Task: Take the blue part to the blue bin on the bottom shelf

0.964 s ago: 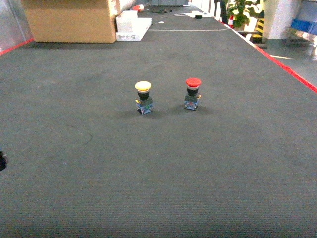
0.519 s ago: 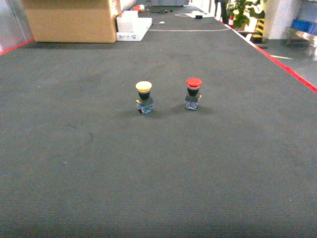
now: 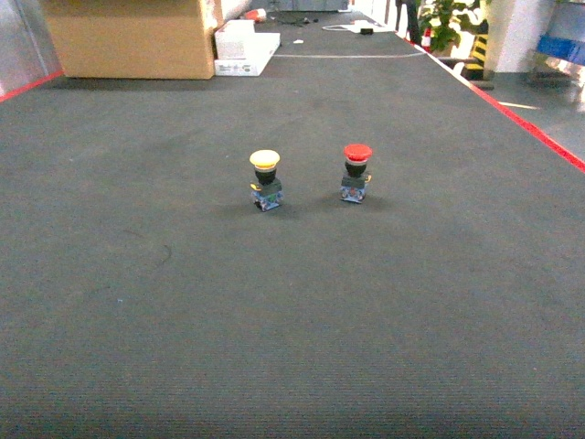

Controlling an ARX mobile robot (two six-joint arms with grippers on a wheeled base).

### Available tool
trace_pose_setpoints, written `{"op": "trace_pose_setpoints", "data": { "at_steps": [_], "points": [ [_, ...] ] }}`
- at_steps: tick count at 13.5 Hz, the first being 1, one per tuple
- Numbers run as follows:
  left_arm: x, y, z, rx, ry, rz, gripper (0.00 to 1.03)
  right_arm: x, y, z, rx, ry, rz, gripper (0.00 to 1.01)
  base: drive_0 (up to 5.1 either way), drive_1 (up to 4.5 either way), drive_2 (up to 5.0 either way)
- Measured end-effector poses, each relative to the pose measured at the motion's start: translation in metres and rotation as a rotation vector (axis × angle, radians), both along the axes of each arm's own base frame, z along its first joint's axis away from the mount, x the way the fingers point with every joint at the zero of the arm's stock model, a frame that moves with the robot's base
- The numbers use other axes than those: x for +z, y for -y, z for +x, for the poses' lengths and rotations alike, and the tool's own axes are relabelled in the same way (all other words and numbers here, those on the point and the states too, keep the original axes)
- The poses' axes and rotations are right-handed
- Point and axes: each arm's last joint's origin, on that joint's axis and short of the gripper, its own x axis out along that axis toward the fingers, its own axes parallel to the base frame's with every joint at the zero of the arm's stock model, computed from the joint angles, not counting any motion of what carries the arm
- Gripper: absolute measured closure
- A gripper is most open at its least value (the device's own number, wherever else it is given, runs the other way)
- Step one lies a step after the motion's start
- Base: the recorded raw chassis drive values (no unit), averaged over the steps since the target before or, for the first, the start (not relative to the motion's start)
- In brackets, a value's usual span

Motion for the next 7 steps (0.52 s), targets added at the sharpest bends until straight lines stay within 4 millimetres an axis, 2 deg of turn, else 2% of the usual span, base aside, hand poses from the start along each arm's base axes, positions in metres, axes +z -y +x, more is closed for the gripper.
{"op": "trace_pose_setpoints", "data": {
  "at_steps": [6,7],
  "points": [
    [0.0000,0.0000,0.0000,0.000,0.000,0.000,0.60,0.0000,0.0000,0.0000,0.000,0.000,0.000,0.03,0.0,0.00,0.0],
    [0.0000,0.0001,0.0001,-0.001,0.000,0.000,0.60,-0.0001,0.0000,0.0000,0.000,-0.001,0.000,0.03,0.0,-4.06,4.1]
  ]
}}
